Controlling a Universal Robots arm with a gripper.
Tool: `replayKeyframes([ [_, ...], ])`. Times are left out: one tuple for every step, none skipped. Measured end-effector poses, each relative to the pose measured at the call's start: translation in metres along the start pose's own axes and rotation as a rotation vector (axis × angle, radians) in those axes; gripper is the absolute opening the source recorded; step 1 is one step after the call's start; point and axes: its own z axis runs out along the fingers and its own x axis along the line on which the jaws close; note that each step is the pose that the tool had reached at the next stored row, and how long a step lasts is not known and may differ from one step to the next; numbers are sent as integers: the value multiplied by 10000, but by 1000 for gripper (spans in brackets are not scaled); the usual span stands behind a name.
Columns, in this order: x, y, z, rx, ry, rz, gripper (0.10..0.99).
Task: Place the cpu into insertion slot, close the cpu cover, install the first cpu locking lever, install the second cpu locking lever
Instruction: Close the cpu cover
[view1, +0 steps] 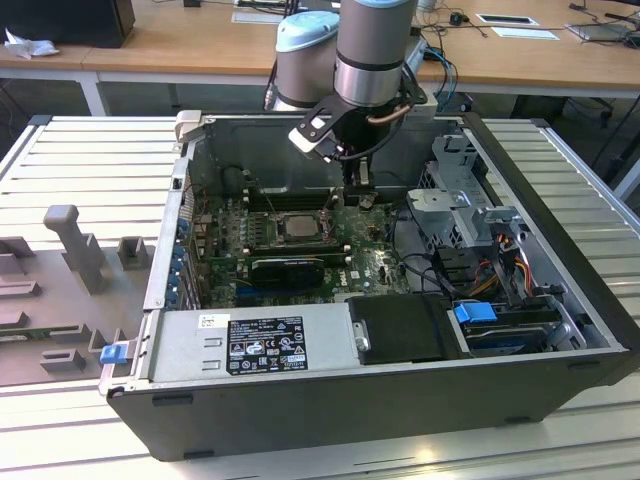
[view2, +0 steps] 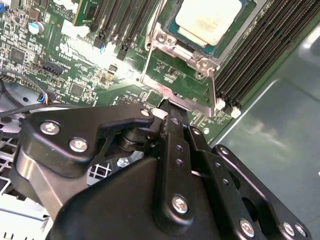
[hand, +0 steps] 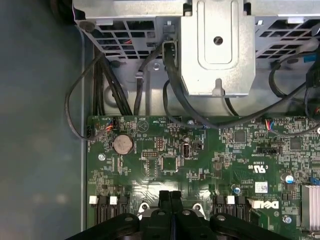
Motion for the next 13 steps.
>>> replayKeyframes([
  [0,-8,0,0,1,1,106],
  [0,-15,0,0,1,1,106],
  [0,-21,-1,0,0,1,106],
  [0,-27,-1,0,0,1,106],
  [0,-33,-1,0,0,0,106],
  [0,-39,-1,0,0,0,106],
  [0,-46,-1,0,0,1,106],
  [0,-52,-2,-1,1,1,106],
  [0,-57,-2,-1,1,1,106],
  [0,-60,-2,0,0,1,106],
  [-1,-64,-2,0,0,1,106],
  [-1,-67,-2,0,0,0,106],
  [-1,-72,-2,0,0,1,106],
])
